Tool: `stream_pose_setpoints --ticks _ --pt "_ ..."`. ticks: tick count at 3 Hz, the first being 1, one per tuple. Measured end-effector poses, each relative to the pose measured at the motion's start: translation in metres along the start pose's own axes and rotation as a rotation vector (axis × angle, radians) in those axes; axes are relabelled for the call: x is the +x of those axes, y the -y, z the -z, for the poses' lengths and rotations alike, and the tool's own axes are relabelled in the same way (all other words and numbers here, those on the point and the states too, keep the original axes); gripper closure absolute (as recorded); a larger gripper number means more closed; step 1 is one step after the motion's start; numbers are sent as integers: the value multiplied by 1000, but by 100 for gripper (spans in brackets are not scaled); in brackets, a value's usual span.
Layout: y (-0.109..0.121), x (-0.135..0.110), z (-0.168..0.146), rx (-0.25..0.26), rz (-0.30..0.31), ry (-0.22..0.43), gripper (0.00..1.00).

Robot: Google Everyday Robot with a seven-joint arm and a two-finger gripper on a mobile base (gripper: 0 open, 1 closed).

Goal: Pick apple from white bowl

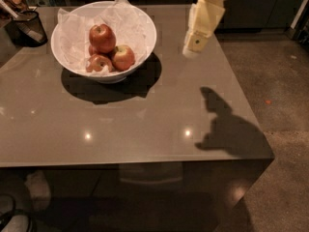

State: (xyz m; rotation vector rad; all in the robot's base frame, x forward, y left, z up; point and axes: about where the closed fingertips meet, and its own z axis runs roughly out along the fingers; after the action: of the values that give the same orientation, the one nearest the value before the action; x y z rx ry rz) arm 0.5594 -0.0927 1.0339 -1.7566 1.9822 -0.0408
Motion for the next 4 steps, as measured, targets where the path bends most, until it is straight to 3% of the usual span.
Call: stream_pose_setpoints --ticks 1,2,3,4 --pt "25 -42 -7 27 58 27 0" --pt "25 -42 -7 27 58 27 0" --pt "36 -64 -14 43 81 52 0" --pt "50 -94 -33 33 143 60 0"
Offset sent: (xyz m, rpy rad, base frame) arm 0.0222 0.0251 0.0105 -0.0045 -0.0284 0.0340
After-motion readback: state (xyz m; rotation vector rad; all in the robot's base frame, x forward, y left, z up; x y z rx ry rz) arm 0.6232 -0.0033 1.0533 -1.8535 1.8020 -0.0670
